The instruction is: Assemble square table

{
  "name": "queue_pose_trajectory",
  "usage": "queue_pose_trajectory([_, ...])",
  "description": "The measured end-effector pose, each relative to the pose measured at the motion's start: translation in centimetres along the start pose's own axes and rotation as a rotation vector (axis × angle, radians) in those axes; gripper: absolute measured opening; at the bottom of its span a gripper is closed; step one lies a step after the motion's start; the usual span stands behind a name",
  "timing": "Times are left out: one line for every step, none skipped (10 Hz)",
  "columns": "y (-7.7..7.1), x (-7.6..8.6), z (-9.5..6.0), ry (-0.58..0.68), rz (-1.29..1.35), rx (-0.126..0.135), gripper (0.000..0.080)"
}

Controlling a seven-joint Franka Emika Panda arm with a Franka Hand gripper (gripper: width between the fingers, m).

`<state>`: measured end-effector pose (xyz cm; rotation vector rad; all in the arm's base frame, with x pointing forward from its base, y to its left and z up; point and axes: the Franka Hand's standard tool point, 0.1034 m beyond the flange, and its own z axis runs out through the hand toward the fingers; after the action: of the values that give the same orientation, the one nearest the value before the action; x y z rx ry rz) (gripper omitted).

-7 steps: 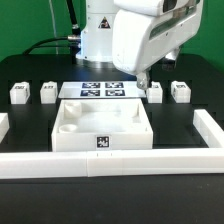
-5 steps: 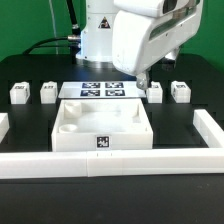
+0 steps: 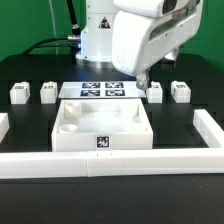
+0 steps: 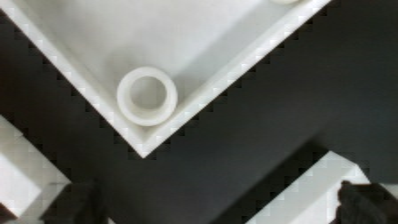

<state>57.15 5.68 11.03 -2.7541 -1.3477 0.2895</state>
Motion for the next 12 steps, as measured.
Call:
queue_pose_trajectory([0.0,-0.4,0.2,0.002,-0.035,-0.002,0.065])
queue_pose_trajectory([-0.3,-1.5,0.6,0.0,-0.062,0.0,0.065])
queue_pose_trajectory([-1.2,-3.2,1.2,-0.01,-0.137,0.012,0.065])
queue_pose_trajectory([-1.6,-5.1,1.9,-0.005,-0.294,0.009,0.065])
queue_pose_trajectory([-2.1,-8.1,3.3,0.001,-0.432,0.012,0.065])
queue_pose_trajectory([-2.0,-10.4,4.6,0.014,-0.542,0.007,0.065])
queue_pose_trajectory([-1.8,-12.1,5.8,0.019,-0.629,0.019,0.065])
queue_pose_trajectory([-1.6,-13.4,7.2,0.03,-0.686,0.025,0.065])
queue_pose_trajectory([-1.6,-14.4,8.5,0.044,-0.668,0.032,0.065])
queue_pose_trajectory([-1.1,-14.9,8.6,0.127,-0.565,-0.003,0.065])
queue_pose_trajectory([-1.1,-15.2,8.6,0.12,-0.566,-0.002,0.065])
queue_pose_trajectory([-1.1,-15.1,8.7,0.119,-0.569,-0.002,0.065])
